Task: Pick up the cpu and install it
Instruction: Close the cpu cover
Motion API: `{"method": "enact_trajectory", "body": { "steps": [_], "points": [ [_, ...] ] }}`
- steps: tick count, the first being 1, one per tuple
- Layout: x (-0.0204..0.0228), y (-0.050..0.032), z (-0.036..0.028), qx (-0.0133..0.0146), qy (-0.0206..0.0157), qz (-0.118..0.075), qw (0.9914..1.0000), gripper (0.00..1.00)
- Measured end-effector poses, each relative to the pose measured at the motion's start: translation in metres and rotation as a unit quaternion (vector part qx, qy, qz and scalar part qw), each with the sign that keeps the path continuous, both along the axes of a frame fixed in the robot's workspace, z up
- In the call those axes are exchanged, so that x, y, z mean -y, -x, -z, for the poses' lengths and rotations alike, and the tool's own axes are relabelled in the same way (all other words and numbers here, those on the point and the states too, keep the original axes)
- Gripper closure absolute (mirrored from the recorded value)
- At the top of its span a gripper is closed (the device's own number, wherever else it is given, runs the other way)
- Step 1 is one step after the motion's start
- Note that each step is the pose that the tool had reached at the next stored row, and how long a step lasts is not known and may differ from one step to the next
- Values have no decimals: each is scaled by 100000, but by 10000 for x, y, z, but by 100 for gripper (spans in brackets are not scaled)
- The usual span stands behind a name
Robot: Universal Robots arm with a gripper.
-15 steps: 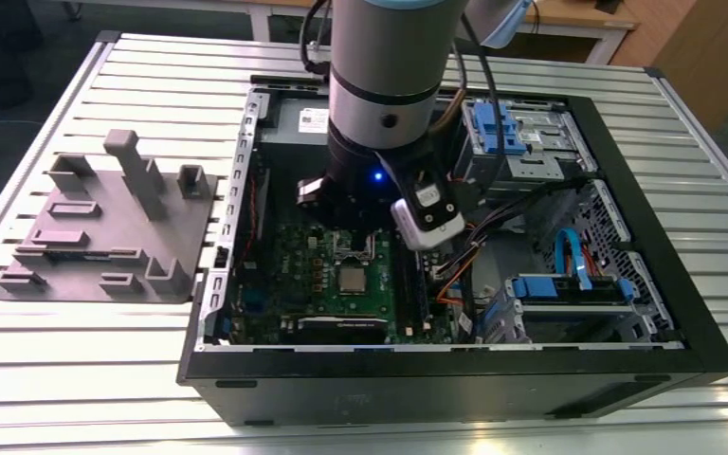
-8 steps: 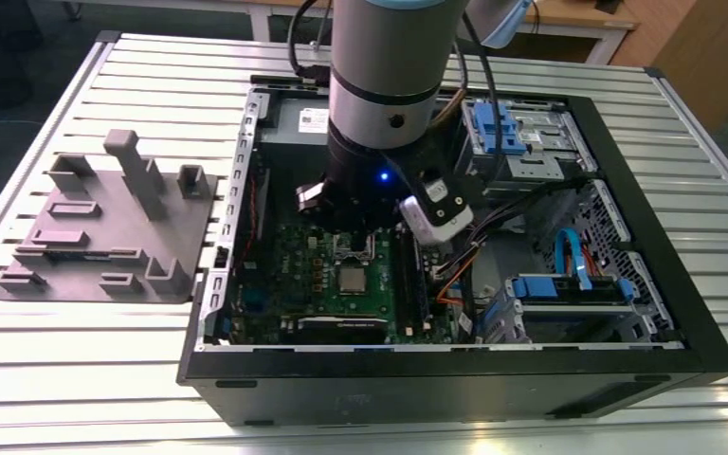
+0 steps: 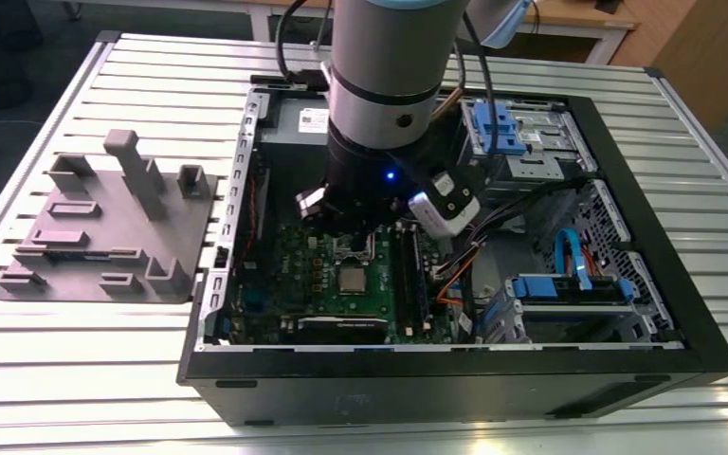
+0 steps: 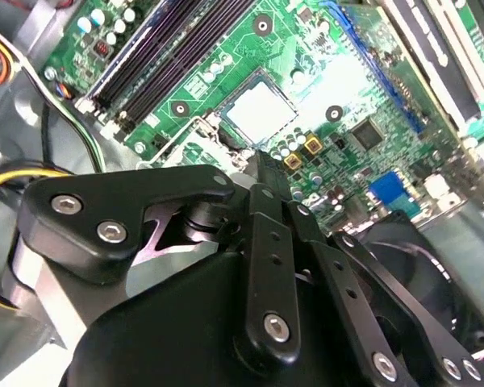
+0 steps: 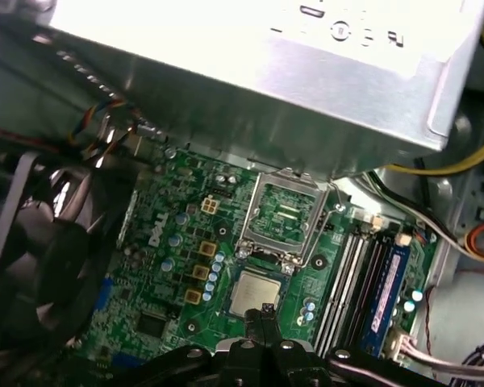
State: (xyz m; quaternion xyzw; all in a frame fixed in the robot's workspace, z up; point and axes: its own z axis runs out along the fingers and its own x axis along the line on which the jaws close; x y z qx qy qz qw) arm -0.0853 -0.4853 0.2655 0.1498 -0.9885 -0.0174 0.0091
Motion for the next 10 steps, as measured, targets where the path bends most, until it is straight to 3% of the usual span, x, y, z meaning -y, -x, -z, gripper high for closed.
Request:
{"method": "enact_trajectory", "body": {
  "steps": [6,10],
  "points": [
    [1,0,1,0,0,-3795,99928,90],
    [0,0,2,1,-4,-6334,99799,90]
  ]
}}
